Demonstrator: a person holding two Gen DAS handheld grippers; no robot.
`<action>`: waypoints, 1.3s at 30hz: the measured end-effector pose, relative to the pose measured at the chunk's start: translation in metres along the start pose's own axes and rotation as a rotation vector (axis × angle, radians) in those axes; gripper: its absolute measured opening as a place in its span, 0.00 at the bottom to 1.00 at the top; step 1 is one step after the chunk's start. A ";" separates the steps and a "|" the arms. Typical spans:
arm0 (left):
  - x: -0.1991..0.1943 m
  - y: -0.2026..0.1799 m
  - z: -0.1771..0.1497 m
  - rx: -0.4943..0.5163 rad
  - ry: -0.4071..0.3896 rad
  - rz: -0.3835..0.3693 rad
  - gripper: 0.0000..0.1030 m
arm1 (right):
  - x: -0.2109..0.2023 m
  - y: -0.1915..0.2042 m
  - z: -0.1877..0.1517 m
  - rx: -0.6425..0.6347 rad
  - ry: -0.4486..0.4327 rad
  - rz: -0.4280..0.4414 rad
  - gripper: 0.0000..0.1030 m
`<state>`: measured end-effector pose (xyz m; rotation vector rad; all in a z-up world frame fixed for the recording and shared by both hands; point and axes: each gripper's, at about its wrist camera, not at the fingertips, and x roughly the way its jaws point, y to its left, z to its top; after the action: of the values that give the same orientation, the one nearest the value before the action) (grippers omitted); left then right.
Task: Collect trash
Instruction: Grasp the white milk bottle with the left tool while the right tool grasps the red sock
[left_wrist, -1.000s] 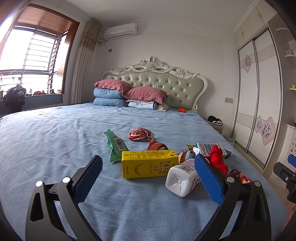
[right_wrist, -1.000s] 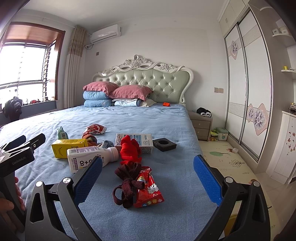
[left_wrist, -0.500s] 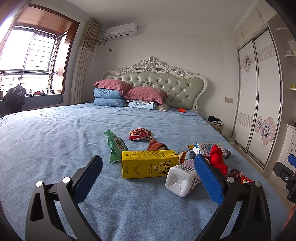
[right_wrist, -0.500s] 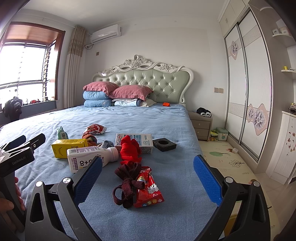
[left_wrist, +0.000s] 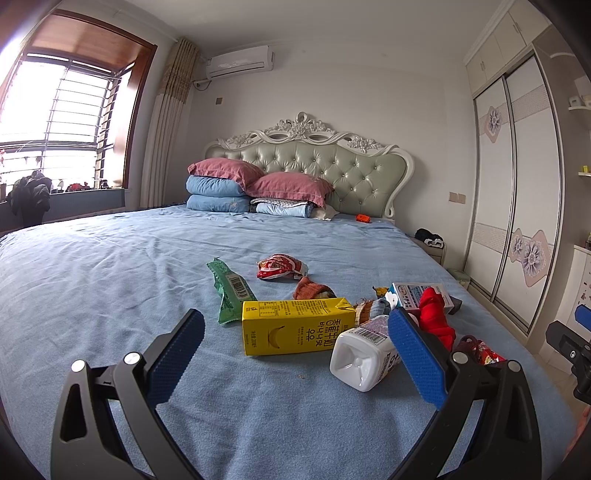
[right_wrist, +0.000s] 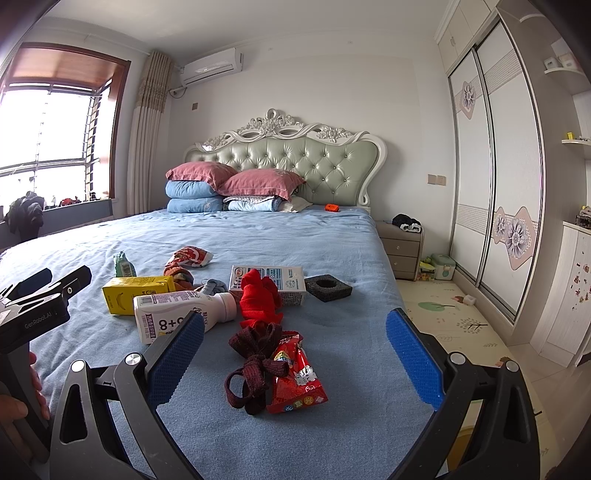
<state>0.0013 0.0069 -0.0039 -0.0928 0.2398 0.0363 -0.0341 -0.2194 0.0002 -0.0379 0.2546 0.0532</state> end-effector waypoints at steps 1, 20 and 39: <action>0.001 -0.001 0.000 0.004 0.002 0.001 0.96 | 0.000 0.000 0.000 -0.001 0.001 -0.001 0.92; 0.018 -0.033 0.015 0.176 0.113 -0.151 0.96 | 0.016 0.000 0.014 -0.071 0.195 0.097 0.92; 0.101 -0.061 0.010 0.395 0.411 -0.314 0.96 | 0.054 -0.017 0.023 0.021 0.337 0.141 0.92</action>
<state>0.1043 -0.0504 -0.0133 0.2589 0.6348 -0.3446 0.0247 -0.2333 0.0092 -0.0081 0.5945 0.1853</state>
